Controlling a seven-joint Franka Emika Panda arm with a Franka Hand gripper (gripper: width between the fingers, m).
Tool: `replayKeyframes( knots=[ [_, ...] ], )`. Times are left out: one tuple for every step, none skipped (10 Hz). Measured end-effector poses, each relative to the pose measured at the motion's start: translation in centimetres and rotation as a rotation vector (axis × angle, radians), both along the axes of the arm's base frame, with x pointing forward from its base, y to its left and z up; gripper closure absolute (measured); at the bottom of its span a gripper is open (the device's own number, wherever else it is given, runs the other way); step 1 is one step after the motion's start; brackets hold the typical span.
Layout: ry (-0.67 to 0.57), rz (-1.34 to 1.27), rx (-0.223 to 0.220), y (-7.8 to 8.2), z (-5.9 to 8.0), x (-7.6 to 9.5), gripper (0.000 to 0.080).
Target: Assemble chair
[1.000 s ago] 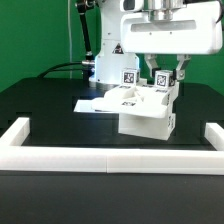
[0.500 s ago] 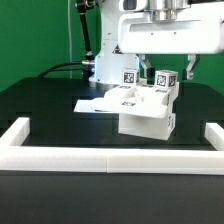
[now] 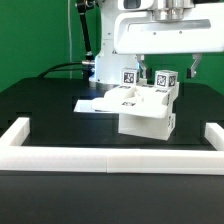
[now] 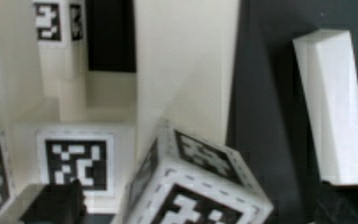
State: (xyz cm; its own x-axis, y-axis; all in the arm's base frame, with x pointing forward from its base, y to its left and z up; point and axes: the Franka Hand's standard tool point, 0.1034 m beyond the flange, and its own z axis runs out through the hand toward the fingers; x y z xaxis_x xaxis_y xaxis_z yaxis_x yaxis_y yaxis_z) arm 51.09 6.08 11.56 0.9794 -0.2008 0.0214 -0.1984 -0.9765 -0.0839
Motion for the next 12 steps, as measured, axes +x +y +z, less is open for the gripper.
replayKeyframes(
  knots=[
    [-0.007, 0.073, -0.007, -0.05, -0.03, 0.00, 0.0150],
    [-0.018, 0.178, -0.023, -0.14, -0.15, -0.09, 0.0150],
    [-0.021, 0.244, -0.031, -0.24, -0.18, -0.12, 0.0150],
    [-0.027, 0.335, -0.036, -0.37, -0.18, -0.10, 0.0150],
    [-0.031, 0.397, -0.038, -0.51, -0.18, -0.09, 0.0150],
    [-0.033, 0.430, -0.040, -0.54, -0.18, -0.08, 0.0150],
    [-0.036, 0.517, -0.050, -0.59, -0.18, -0.08, 0.0150],
    [-0.040, 0.570, -0.052, -0.60, -0.18, -0.08, 0.0150],
    [-0.040, 0.568, -0.052, -0.59, -0.18, -0.08, 0.0150],
    [-0.040, 0.567, -0.052, -0.60, -0.18, -0.08, 0.0298],
    [-0.040, 0.567, -0.052, -0.60, -0.18, -0.08, 0.0298],
    [-0.039, 0.551, -0.051, -0.59, -0.18, -0.08, 0.0448]
  ],
)
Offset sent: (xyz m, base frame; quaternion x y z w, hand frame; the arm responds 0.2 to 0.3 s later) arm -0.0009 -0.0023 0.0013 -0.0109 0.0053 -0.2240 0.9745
